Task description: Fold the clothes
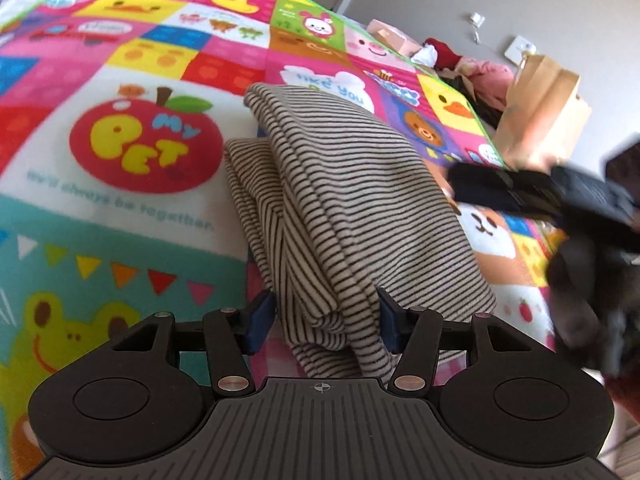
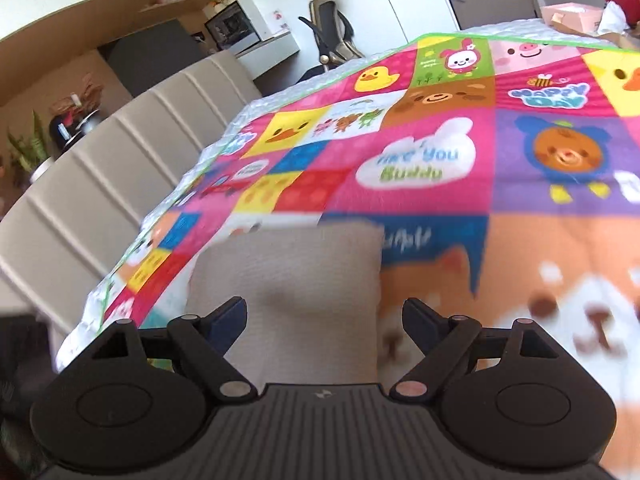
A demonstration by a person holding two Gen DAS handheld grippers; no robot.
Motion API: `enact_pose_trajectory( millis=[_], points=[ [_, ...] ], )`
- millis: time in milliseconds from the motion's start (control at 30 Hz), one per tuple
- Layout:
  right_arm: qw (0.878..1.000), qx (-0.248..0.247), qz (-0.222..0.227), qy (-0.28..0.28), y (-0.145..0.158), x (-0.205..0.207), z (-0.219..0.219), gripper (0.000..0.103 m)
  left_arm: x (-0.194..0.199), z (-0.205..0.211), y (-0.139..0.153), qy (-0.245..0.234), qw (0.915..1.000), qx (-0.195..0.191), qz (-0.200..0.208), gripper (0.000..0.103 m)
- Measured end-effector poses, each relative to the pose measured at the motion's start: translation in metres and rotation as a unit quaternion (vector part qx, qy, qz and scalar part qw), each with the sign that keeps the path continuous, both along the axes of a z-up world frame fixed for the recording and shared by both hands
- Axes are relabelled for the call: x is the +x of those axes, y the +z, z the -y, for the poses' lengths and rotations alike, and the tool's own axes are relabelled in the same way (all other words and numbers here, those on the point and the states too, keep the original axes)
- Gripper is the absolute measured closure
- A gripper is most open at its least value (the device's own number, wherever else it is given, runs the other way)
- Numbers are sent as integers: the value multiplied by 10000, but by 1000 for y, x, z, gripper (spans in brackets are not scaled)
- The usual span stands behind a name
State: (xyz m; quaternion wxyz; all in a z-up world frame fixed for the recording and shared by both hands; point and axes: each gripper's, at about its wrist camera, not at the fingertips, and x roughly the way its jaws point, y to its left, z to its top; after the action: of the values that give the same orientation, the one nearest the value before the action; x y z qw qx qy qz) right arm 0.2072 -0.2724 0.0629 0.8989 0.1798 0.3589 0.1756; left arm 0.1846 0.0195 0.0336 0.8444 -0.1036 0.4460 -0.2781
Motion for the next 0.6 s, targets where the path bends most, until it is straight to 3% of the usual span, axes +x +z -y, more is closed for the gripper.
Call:
enact_pose_trajectory(
  millis=[67, 167, 200, 300, 433, 533, 600],
  points=[
    [9995, 112, -284, 3, -11, 31, -5, 15, 2, -3, -1, -15, 10000, -78, -52, 43],
    [9909, 808, -1079, 14, -37, 64, -12, 15, 4, -6, -2, -52, 9999, -95, -49, 42],
    [9885, 1033, -1101, 11, -39, 64, -15, 15, 5, -7, -3, -54, 9999, -110, -58, 40],
    [9903, 1243, -551, 282, -27, 51, -16, 18, 6, -14, -7, -83, 9998, -171, -55, 36],
    [9983, -9, -572, 90, -32, 48, -28, 21, 6, -19, -5, -53, 9995, -313, -20, 37],
    [9988, -127, -466, 30, -32, 43, -32, 21, 2, -15, 9, -27, 9995, -294, 82, 46],
    [9989, -285, -375, 32, -30, 41, -35, 21, -2, -17, 23, -21, 9988, -433, 230, 45]
  ],
)
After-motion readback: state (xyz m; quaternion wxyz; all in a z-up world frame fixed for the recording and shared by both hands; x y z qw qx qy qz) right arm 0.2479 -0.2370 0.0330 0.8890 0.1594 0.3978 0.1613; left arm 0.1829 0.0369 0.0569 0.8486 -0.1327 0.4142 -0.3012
